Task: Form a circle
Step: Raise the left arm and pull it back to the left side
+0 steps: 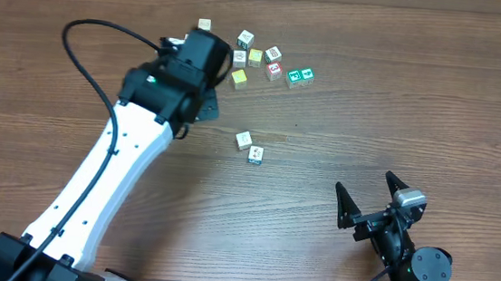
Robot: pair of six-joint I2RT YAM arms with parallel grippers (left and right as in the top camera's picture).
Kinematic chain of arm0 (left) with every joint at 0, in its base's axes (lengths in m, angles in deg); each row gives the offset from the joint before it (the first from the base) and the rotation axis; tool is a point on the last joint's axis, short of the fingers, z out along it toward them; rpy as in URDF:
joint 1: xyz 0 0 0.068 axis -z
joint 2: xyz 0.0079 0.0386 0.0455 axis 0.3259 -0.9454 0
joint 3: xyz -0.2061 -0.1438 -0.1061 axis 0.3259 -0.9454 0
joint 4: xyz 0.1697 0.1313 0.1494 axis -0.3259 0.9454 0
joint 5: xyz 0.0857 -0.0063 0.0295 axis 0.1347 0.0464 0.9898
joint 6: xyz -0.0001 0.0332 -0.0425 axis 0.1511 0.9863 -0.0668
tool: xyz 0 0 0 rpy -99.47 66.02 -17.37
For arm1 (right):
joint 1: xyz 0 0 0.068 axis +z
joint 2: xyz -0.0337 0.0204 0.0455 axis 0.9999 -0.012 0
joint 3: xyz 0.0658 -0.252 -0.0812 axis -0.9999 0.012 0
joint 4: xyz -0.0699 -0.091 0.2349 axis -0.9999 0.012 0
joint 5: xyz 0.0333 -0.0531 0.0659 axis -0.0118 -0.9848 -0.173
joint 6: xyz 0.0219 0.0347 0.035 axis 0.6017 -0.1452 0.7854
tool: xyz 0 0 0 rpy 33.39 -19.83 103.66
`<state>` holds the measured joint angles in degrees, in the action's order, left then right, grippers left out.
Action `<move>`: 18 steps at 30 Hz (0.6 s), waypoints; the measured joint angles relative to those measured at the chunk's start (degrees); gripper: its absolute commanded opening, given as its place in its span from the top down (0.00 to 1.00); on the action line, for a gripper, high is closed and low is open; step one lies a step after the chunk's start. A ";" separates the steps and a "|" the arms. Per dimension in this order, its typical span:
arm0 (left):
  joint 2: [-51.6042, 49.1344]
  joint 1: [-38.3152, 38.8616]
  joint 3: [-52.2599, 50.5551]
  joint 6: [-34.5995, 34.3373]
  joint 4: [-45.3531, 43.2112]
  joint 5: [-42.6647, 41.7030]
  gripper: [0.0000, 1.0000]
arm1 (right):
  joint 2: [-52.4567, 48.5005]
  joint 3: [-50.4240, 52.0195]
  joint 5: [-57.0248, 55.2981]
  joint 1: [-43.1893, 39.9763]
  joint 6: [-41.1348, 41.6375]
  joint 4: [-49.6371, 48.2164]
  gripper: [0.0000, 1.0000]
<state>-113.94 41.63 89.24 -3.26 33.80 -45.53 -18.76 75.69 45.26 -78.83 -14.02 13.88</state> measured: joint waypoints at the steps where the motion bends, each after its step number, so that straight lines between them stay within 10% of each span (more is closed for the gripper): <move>1: 0.00 -0.59 0.00 0.92 0.00 -0.17 0.65 | 0.00 0.00 0.02 0.00 0.00 -0.13 0.00; 18: 1.90 -3.30 -0.13 37.70 6.19 -15.58 0.66 | 0.00 0.00 15.13 0.00 32.63 0.28 0.00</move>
<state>-112.03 38.33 89.10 34.44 39.99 -61.12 -18.76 75.69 60.38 -78.83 18.62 14.16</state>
